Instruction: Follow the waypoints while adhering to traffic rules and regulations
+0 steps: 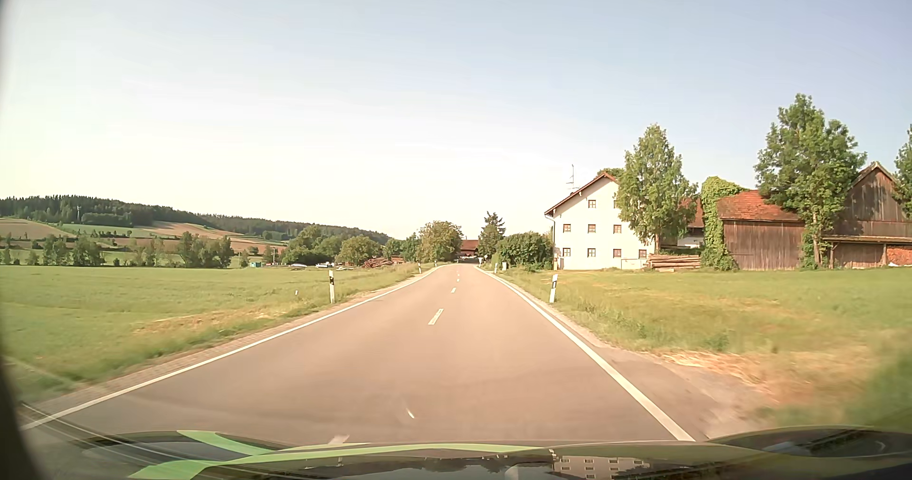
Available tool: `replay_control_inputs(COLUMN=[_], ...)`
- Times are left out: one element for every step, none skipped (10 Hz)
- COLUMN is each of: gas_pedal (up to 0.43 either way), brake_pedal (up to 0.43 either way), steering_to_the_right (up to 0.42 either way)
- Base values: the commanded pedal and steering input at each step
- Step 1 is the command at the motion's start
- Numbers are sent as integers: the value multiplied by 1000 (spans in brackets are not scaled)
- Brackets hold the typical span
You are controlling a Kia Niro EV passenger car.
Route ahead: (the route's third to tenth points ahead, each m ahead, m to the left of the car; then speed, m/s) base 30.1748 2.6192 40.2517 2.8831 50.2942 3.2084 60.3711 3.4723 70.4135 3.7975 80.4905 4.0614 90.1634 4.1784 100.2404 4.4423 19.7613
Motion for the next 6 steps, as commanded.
replay_control_inputs(gas_pedal=[98,98,110,110,110,110], brake_pedal=[0,0,0,0,0,0], steering_to_the_right=[-7,-6,-6,-5,-6,-6])
